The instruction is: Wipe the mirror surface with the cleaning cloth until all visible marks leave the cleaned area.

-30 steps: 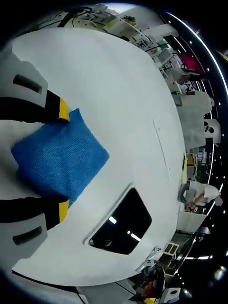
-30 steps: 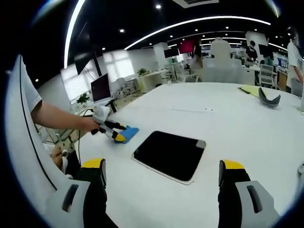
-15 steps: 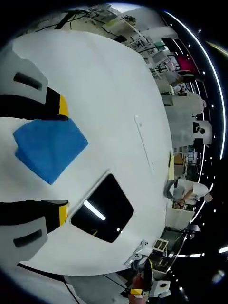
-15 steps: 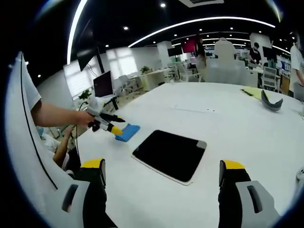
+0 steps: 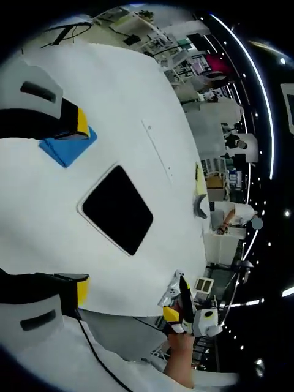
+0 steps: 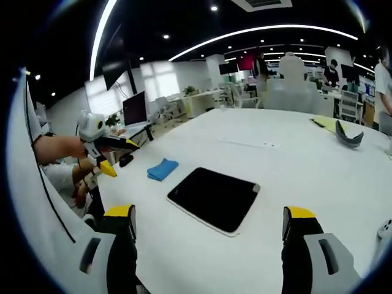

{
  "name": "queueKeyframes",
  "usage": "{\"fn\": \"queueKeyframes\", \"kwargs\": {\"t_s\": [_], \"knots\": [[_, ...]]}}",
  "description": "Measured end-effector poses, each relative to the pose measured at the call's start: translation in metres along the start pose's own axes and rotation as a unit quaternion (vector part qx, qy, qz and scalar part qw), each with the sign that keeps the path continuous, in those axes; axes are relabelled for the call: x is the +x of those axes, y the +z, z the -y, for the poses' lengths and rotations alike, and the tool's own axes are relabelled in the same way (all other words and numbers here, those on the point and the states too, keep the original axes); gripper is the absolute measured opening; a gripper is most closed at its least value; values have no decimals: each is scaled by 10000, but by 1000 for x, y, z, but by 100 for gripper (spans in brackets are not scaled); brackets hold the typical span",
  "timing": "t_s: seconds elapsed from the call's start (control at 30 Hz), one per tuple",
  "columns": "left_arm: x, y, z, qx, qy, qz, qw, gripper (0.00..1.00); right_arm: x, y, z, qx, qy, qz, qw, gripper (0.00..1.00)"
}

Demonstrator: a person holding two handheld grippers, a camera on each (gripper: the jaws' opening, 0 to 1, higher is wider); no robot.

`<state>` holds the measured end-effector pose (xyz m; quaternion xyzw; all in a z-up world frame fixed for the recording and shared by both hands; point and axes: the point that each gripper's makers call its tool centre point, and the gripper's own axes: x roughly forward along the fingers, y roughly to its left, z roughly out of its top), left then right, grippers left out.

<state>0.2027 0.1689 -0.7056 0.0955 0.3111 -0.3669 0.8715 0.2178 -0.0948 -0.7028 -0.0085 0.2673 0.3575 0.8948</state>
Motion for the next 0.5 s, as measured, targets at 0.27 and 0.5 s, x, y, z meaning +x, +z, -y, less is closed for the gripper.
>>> {"fn": "queueKeyframes", "kwargs": {"t_s": [0.27, 0.5], "knots": [[-9, 6, 17, -118, 10, -56, 9999, 99, -12, -4, 0, -241, 72, -30, 9997, 100], [-10, 5, 18, -269, 111, -22, 9996, 99, -11, -14, 4, -300, 164, -193, 9992, 100]]}}
